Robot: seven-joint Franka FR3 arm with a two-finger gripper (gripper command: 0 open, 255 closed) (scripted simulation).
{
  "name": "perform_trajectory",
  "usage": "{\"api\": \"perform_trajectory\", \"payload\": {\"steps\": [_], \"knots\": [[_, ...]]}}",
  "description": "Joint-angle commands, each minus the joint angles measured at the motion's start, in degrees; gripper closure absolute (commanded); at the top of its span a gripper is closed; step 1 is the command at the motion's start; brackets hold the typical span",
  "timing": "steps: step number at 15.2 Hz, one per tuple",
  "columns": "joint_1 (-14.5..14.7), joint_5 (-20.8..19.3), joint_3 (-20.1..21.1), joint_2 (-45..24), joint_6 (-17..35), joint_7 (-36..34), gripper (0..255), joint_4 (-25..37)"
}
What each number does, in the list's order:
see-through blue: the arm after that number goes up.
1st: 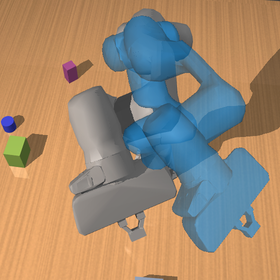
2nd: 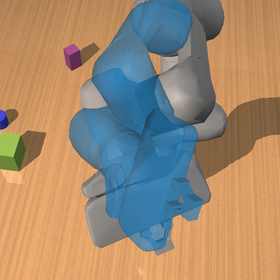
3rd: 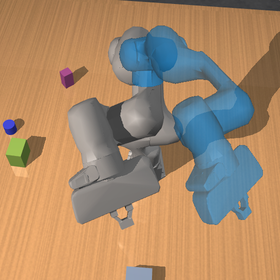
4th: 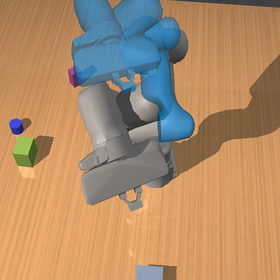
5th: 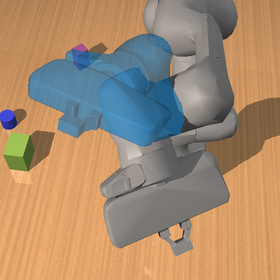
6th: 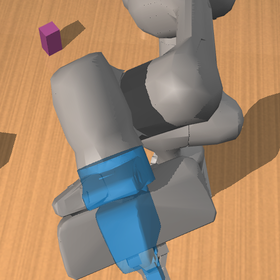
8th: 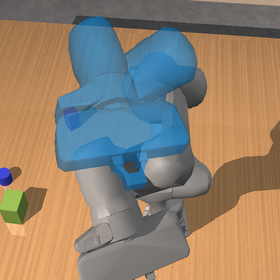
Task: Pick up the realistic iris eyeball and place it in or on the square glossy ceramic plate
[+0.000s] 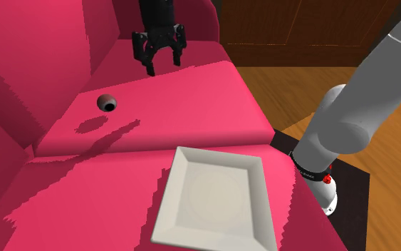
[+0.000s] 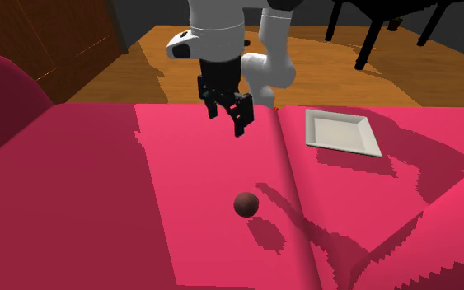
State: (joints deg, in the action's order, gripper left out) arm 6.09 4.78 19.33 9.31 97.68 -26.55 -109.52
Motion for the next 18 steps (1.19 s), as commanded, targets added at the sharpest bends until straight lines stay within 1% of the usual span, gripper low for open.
{"api": "perform_trajectory", "payload": {"steps": [1,6,8,12,18], "knots": [[0.7,-1.3,1.7,-4.8,-0.4,-3.5,0,4.7],[3.7,-5.9,4.6,-17.2,-2.6,-11.3,0,17.4],[5.5,-8.0,5.2,-22.6,-4.2,-14.2,0,23.6],[10.1,-12.0,5.4,-33.6,-8.6,-18.8,0,37.4],[9.4,-11.5,5.3,-32.2,-3.4,-18.7,0,30.8]]}}
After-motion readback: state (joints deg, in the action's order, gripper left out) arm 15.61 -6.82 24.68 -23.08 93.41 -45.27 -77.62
